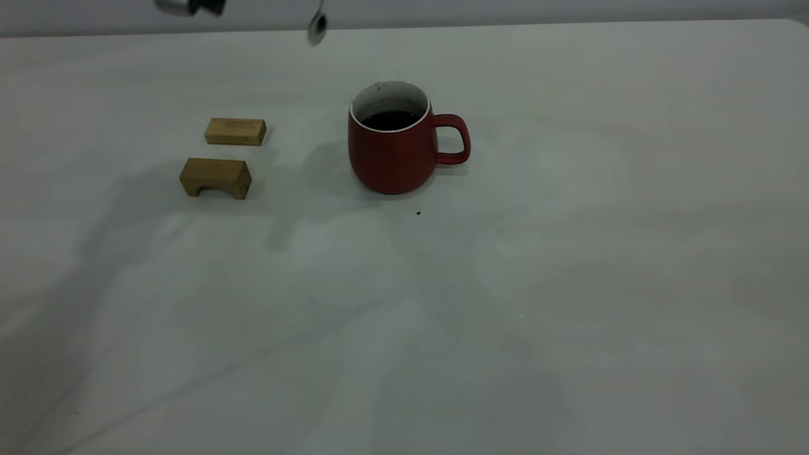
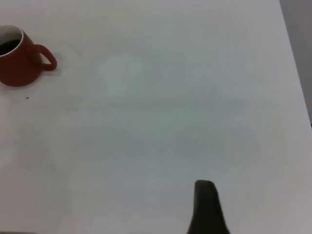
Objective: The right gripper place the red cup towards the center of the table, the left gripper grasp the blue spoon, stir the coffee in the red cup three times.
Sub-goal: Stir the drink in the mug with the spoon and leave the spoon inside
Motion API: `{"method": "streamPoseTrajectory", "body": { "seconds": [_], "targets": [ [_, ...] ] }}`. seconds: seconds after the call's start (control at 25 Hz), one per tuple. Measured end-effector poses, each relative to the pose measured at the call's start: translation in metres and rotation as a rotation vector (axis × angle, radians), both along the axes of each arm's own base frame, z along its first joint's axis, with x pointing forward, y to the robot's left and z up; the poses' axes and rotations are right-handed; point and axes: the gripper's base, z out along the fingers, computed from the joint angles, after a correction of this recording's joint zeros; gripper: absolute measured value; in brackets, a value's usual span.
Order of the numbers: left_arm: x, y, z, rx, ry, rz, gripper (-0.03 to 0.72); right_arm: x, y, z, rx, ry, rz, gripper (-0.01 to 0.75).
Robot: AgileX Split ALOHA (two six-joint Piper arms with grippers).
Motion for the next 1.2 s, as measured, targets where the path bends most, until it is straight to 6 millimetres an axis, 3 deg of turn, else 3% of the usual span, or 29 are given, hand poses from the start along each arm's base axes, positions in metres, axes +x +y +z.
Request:
{"method": "streamPoseTrajectory", "body": {
  "seconds": [0.44, 0.68, 1.04, 1.2],
  "targets": [
    [0.005, -0.005, 0.012, -0.151, 0.053, 0.087, 0.145, 0.000, 0.000, 0.000, 0.000, 0.000, 0.000, 0.578],
    [0.010, -0.013, 0.017, -0.229, 0.237, 0.238, 0.145, 0.000, 0.000, 0.000, 0.000, 0.000, 0.000, 0.578],
    [0.016, -0.024, 0.009, -0.206, 0.464, 0.451, 0.145, 0.000, 0.000, 0.000, 0.001, 0.000, 0.000, 0.578],
    [0.024, -0.024, -0.013, -0.219, 0.514, 0.528, 0.145, 0.000, 0.000, 0.000, 0.001, 0.000, 0.000, 0.578]
  ]
}}
